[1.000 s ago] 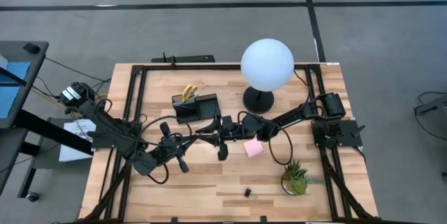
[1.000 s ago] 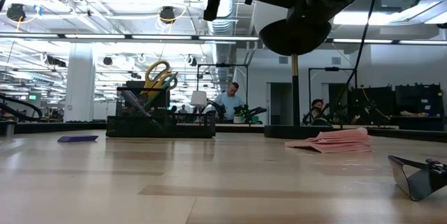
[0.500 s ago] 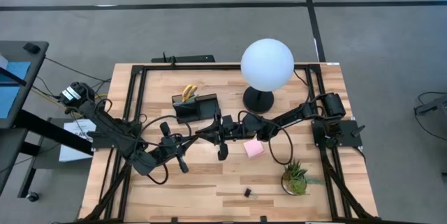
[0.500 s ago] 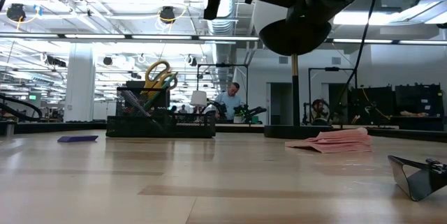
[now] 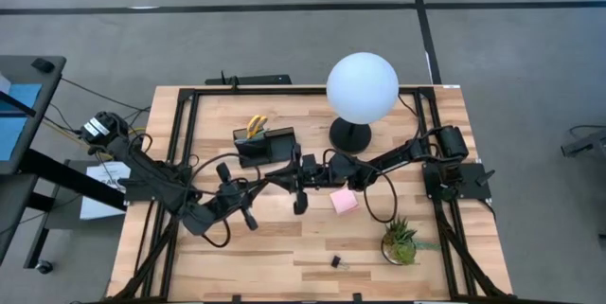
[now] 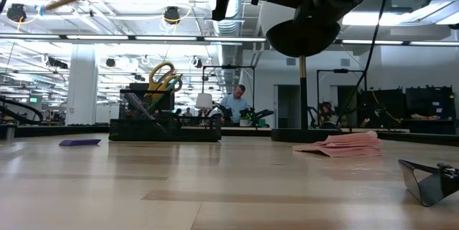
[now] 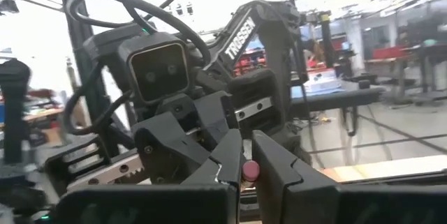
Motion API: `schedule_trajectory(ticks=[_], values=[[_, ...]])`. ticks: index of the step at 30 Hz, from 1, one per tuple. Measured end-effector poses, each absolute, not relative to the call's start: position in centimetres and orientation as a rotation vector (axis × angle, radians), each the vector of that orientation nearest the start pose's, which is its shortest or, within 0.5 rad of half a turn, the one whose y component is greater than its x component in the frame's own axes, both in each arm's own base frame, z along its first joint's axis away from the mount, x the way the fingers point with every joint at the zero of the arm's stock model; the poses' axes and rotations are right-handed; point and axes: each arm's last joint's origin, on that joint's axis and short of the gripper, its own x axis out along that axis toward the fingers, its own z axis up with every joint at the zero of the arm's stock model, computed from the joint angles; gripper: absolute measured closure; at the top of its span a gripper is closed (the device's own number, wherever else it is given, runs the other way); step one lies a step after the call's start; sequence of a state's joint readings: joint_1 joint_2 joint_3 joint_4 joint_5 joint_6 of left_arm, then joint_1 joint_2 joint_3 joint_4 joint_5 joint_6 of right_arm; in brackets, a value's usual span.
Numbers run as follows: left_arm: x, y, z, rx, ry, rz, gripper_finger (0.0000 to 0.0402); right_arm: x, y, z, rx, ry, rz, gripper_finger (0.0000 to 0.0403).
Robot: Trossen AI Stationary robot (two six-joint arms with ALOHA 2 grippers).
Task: Pick and place office supplies into organizer
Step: Put the yellow pencil into the black desk organizer
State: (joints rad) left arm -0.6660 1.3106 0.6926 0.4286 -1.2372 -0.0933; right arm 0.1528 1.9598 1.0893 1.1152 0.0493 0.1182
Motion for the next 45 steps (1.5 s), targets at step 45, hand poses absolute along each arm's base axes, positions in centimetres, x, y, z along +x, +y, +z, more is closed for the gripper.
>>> schedule_trajectory(ticks=[45], values=[[24.3,-1.7,23.9,0.438,0.440,0.903,0.0394,45.7,-0.7,19.3,-0.027,-0.387,-0.342,0.0392]])
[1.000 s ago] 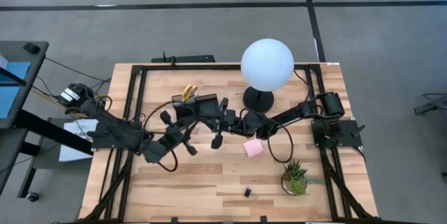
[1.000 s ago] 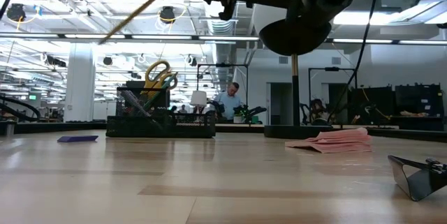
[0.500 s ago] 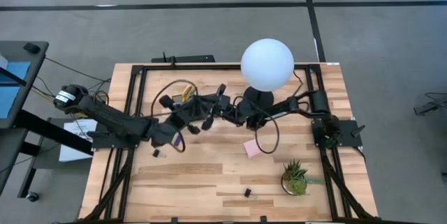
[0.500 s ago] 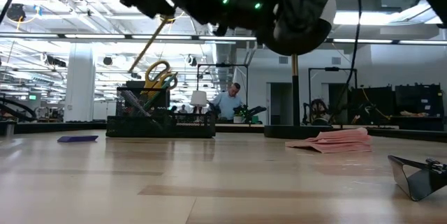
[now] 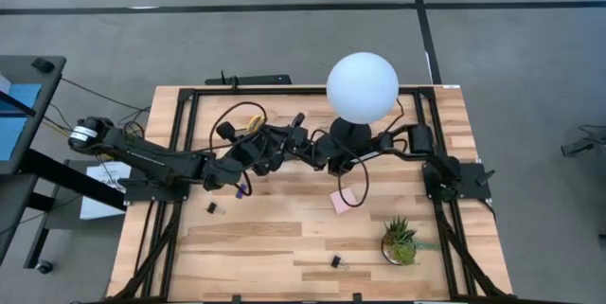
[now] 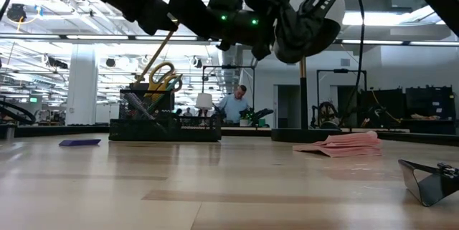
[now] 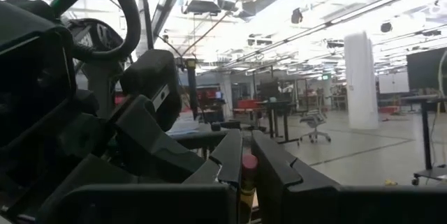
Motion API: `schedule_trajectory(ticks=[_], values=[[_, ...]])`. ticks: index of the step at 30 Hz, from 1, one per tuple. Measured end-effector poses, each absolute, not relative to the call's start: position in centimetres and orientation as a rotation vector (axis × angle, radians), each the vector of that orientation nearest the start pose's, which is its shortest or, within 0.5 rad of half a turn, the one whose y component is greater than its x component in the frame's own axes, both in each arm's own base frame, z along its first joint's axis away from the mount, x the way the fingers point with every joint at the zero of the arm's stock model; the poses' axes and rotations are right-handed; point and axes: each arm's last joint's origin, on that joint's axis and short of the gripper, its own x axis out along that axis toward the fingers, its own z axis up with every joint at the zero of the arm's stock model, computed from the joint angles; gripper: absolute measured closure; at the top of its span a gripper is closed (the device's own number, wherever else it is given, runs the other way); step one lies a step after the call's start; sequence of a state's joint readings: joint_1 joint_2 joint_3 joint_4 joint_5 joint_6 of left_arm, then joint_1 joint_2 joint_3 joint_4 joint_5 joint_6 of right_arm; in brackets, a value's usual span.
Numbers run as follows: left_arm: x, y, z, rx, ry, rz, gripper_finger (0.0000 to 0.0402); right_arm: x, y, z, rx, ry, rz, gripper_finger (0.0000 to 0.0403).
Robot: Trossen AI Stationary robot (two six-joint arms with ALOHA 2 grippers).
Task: Pick and place office supplies into organizer
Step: Put the yellow pencil into the black desk organizer
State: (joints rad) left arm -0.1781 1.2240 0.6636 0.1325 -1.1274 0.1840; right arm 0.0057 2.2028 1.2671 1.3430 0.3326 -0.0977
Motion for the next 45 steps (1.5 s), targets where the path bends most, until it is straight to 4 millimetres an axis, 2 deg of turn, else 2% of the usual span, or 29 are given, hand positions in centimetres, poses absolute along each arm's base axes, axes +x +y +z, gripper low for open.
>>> schedule_trajectory(ticks=[8,19,25,33,37,45], values=[[24.0,-1.4,23.1,0.373,0.471,0.907,0.0393,45.9,-0.7,18.8,-0.043,-0.330,-0.360,0.0392],[23.5,0.3,21.7,0.129,0.504,0.930,0.0350,46.0,-1.7,18.6,-0.051,-0.285,-0.399,0.0392],[23.3,0.4,21.6,0.078,0.489,0.958,0.0346,46.0,-2.1,18.6,-0.044,-0.286,-0.400,0.0392],[23.2,0.1,21.5,0.062,0.486,0.955,0.0346,46.5,-2.3,18.4,0.092,-0.218,-0.358,0.0392],[22.8,0.1,21.2,0.021,0.498,0.976,0.0346,46.9,-2.4,18.4,0.105,-0.188,-0.366,0.0392],[21.8,0.3,20.4,-0.016,0.551,1.039,0.0346,47.9,-2.3,19.2,0.104,-0.131,-0.329,0.0349]])
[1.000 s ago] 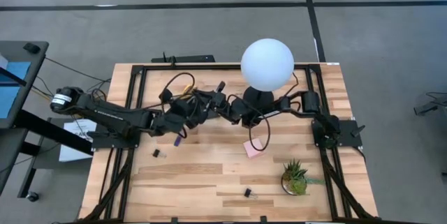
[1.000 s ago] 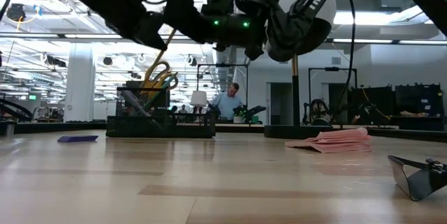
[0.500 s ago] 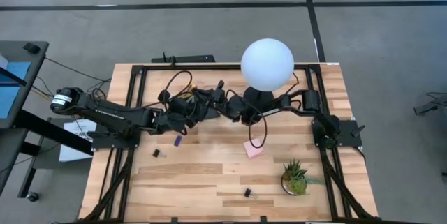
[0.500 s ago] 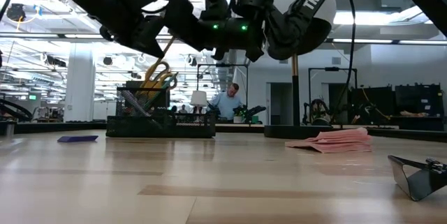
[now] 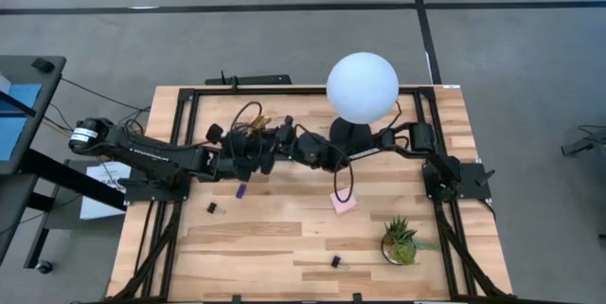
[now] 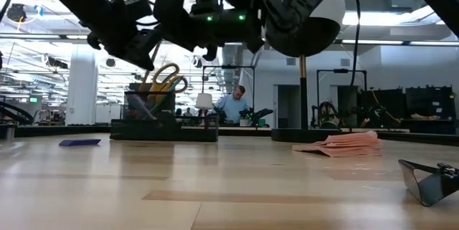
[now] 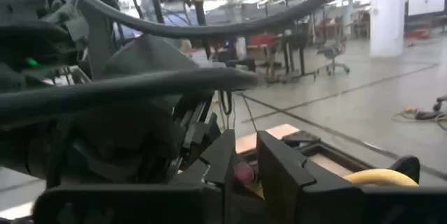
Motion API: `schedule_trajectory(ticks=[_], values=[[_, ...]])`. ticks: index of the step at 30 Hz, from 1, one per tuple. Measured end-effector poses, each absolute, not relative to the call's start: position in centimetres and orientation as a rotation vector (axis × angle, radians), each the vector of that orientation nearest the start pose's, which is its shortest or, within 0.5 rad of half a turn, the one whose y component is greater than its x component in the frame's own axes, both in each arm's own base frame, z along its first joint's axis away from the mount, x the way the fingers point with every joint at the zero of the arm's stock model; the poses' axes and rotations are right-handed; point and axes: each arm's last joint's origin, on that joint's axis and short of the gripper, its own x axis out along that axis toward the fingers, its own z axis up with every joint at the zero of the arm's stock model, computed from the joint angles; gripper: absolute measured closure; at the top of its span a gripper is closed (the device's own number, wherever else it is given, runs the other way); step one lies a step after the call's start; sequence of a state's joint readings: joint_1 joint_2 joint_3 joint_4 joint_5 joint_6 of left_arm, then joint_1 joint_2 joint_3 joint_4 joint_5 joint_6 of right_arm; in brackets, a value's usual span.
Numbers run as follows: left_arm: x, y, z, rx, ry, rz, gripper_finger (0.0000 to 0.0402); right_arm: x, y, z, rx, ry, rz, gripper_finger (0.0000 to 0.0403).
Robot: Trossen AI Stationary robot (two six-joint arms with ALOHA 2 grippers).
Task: Pick and place office supplies into organizer
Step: Put the yellow pencil into the black desk organizer
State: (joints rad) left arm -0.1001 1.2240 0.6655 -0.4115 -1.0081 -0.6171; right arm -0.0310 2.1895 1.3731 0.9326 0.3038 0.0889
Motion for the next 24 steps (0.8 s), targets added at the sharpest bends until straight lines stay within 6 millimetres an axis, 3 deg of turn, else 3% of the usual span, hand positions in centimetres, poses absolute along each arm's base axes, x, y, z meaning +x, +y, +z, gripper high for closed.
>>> schedule_trajectory(ticks=[6,17,24], values=[[21.4,0.3,20.2,-0.028,0.569,1.062,0.0346,48.4,-2.7,19.4,0.093,-0.071,-0.354,0.0316],[21.3,0.3,20.2,-0.050,0.539,1.087,0.0346,48.3,-2.9,19.5,0.091,-0.083,-0.374,0.0311],[21.7,-0.8,22.3,-0.012,0.564,1.044,0.0346,48.2,-2.1,20.2,0.063,-0.113,-0.359,0.0310]])
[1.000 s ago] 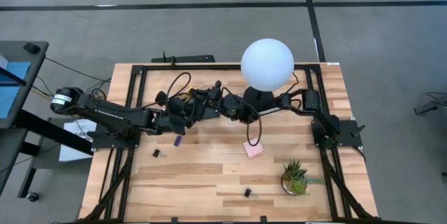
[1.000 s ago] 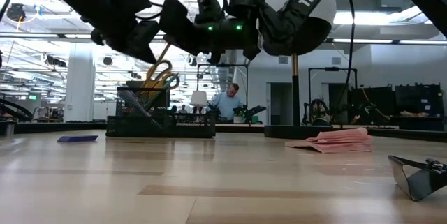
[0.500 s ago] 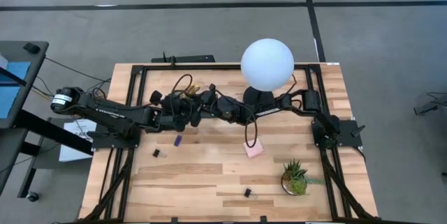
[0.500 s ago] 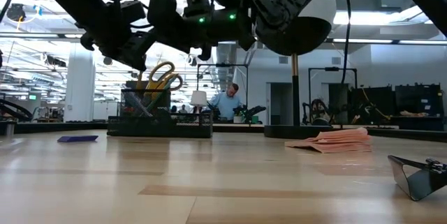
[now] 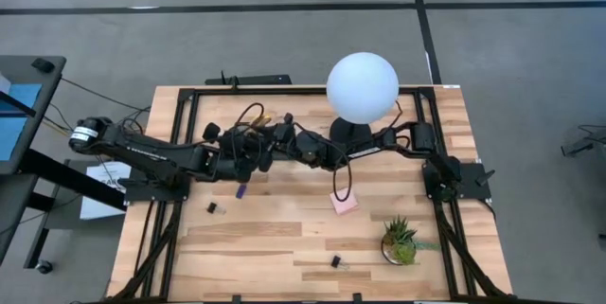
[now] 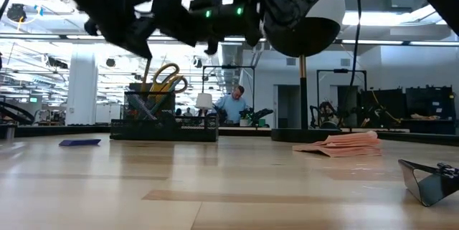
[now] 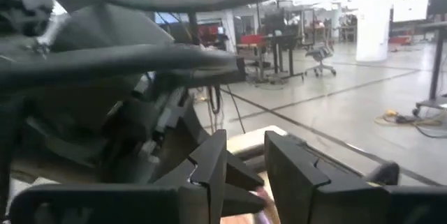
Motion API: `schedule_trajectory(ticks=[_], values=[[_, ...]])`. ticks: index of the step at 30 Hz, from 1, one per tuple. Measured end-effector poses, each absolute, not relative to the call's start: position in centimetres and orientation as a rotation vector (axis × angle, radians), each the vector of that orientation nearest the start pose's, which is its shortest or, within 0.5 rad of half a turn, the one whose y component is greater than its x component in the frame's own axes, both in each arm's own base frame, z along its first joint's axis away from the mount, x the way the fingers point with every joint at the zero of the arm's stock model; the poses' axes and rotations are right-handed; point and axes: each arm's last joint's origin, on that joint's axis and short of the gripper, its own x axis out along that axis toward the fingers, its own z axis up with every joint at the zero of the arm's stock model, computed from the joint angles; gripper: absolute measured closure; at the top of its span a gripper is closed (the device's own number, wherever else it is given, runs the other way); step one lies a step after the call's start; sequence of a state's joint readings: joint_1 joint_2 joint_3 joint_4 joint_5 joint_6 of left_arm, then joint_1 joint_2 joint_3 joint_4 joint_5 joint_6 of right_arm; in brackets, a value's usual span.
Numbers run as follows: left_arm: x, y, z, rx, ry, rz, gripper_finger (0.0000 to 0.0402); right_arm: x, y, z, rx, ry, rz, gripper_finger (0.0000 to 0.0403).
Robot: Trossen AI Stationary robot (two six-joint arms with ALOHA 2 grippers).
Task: Pick and place office supplies into organizer
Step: Put the yellow pencil into the black desk organizer, then put the pink sticky note pad into the black desk organizer
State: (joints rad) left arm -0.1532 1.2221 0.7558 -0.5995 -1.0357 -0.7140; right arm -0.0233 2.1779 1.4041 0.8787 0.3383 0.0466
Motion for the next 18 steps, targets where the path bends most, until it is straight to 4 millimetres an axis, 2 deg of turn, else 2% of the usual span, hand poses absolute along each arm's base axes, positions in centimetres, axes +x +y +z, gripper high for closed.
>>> schedule_trajectory(ticks=[4,11,18], values=[[21.5,-1.6,24.0,-0.006,0.577,1.033,0.0346,47.8,-1.2,22.0,0.066,-0.133,-0.339,0.0313],[21.4,-3.2,25.9,-0.015,0.606,0.954,0.0346,46.8,0.6,23.4,0.031,0.055,-0.305,0.0316],[20.6,-7.5,28.8,-0.035,0.550,0.769,0.0346,45.0,2.9,23.5,0.024,0.204,-0.254,0.0316]])
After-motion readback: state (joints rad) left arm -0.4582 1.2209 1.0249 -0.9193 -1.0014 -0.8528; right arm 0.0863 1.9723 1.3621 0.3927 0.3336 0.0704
